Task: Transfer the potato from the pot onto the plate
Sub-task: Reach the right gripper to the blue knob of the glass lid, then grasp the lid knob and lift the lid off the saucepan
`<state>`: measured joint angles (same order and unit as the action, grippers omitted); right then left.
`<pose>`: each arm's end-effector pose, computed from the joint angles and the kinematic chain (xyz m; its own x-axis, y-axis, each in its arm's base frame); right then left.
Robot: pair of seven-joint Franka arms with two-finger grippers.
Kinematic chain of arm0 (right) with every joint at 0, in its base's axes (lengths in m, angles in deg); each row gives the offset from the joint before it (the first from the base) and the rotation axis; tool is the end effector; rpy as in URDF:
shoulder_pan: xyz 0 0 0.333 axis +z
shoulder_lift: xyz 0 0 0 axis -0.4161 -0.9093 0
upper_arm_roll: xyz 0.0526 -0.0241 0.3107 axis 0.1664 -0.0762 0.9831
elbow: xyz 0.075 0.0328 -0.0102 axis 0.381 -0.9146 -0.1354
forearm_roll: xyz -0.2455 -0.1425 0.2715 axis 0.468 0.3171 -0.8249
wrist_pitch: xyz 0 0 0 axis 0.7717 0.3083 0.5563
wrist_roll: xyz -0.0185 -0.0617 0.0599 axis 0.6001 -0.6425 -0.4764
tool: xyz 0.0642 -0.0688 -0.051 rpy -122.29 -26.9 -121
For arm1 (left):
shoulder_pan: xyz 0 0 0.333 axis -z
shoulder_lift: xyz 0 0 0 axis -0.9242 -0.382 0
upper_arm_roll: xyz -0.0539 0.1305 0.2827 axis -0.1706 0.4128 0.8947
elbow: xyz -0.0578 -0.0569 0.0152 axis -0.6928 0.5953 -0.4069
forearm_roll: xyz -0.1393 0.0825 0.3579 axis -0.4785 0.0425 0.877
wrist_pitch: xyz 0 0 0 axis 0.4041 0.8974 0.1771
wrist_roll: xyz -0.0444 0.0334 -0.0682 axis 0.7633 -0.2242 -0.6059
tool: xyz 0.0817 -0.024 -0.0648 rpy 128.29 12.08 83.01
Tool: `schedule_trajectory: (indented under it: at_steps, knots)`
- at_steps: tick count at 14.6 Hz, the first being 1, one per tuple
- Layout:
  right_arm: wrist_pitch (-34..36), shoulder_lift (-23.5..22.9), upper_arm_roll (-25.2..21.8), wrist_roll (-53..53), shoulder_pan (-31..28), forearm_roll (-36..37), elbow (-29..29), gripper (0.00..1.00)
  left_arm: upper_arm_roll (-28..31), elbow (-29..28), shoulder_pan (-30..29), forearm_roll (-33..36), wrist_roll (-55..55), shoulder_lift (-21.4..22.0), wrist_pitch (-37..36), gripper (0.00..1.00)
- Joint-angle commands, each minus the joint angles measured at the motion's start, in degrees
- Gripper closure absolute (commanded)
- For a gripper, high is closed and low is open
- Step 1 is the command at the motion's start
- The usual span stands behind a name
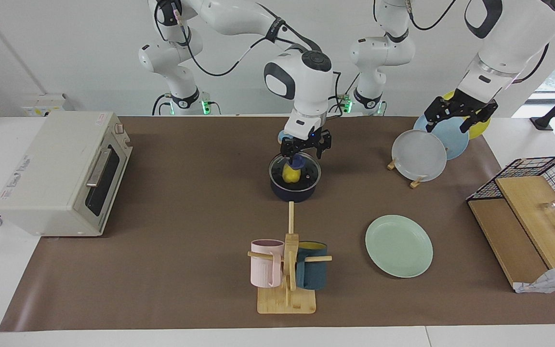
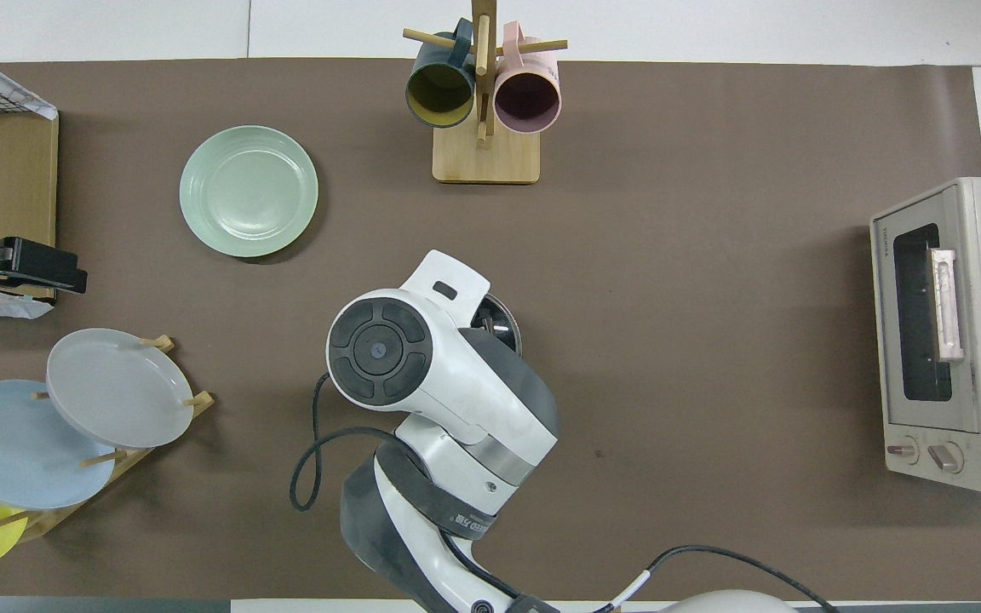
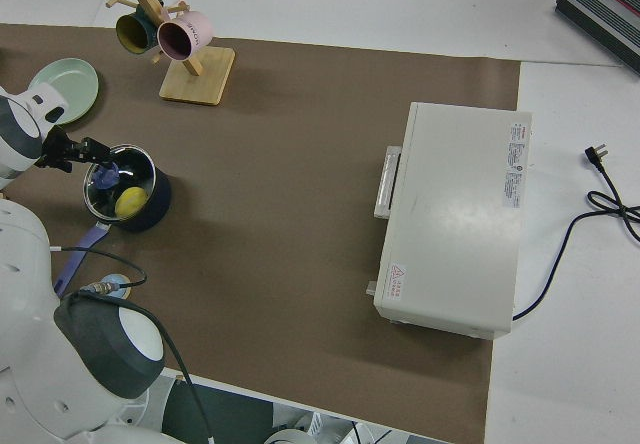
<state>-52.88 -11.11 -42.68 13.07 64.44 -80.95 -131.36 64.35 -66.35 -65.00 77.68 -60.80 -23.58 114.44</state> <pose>0.4858 0.4654 0.4252 0.9687 0.2383 0.0689 0.2374 -0.9712 0.0214 0.5349 -0.0392 0.6169 0.9958 -0.0854 -0.0320 -0.0844 -0.9959 0.0311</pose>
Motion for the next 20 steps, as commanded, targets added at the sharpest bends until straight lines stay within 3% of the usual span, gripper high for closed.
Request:
schedule_trajectory:
  at_steps: [1,5,9,12,13,16,17,20]
  knots:
    - [-2.5,2.1,0.3,-3.1,-0.9,0.6,-3.5,0.0,-0.7,0.4,-0.9,0.6,0.0,0.4,-1.0,0.0]
    - [-8.2,3.5,0.3,-3.1,-1.2,0.6,-8.4,0.0,-0.7,0.4,-0.9,0.6,0.0,0.3,-1.0,0.0]
    - [-8.6,3.5,0.3,-3.3,-1.6,0.7,-8.6,0.15,-0.7,0.4,-0.9,0.6,0.0,0.3,-1.0,0.0]
    - [-8.6,3.5,0.3,-5.1,-1.8,0.7,-8.6,0.39,-0.7,0.4,-0.9,0.6,0.1,0.4,-1.0,0.0]
    - [-8.6,3.5,0.3,-5.1,-2.0,0.7,-8.7,0.41,-0.7,0.4,-0.9,0.6,0.0,0.3,-1.0,0.0]
    - [-9.1,3.6,0.3,-5.3,-2.1,0.7,-9.1,0.37,-0.7,0.4,-0.9,0.6,0.0,0.3,-1.0,0.0]
    - [-9.9,3.6,0.3,-5.4,-2.1,0.7,-9.5,0.28,-0.7,0.4,-0.9,0.6,0.0,0.3,-1.0,0.0]
    - [-10.6,3.7,0.3,-5.3,-2.1,0.7,-10.2,0.14,-0.7,0.4,-0.9,0.6,0.0,0.3,-1.1,0.0]
